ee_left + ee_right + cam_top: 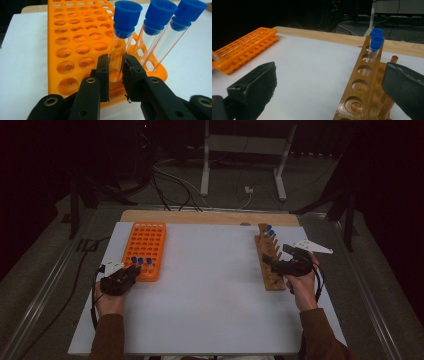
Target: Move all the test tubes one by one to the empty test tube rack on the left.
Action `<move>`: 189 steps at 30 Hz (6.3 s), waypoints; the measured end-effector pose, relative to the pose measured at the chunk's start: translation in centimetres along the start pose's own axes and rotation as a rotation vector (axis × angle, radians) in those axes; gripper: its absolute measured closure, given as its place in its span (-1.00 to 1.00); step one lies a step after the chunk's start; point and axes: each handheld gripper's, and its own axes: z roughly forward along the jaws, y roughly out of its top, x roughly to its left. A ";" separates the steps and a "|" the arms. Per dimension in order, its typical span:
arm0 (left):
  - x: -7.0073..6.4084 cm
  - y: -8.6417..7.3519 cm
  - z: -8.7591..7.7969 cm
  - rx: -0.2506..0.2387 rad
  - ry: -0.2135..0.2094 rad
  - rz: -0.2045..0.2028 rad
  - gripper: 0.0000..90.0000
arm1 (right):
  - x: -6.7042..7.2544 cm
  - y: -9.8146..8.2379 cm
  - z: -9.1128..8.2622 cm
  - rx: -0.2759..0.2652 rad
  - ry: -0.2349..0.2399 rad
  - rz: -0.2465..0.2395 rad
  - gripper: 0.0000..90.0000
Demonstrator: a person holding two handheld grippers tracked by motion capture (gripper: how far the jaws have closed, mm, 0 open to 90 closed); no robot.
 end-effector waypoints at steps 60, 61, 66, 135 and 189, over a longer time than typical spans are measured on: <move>-6.3 0.8 -1.7 -0.067 -0.192 0.009 -0.99 | -4.3 3.3 6.1 0.130 -0.119 -0.049 -0.18; -6.3 0.8 -1.7 -0.066 -0.192 0.009 -0.99 | -4.4 3.2 6.3 0.130 -0.122 -0.049 -0.10; -6.3 0.8 -1.7 -0.065 -0.191 0.007 -0.99 | -4.8 2.7 7.0 0.126 -0.146 -0.052 0.16; -8.0 1.2 -1.4 -0.071 -0.227 0.021 -0.98 | -1.8 6.4 2.8 0.013 -0.147 -0.157 0.70; -20.6 6.9 5.9 -0.103 -0.286 0.271 0.07 | 11.3 2.8 6.8 0.172 0.270 -0.209 0.70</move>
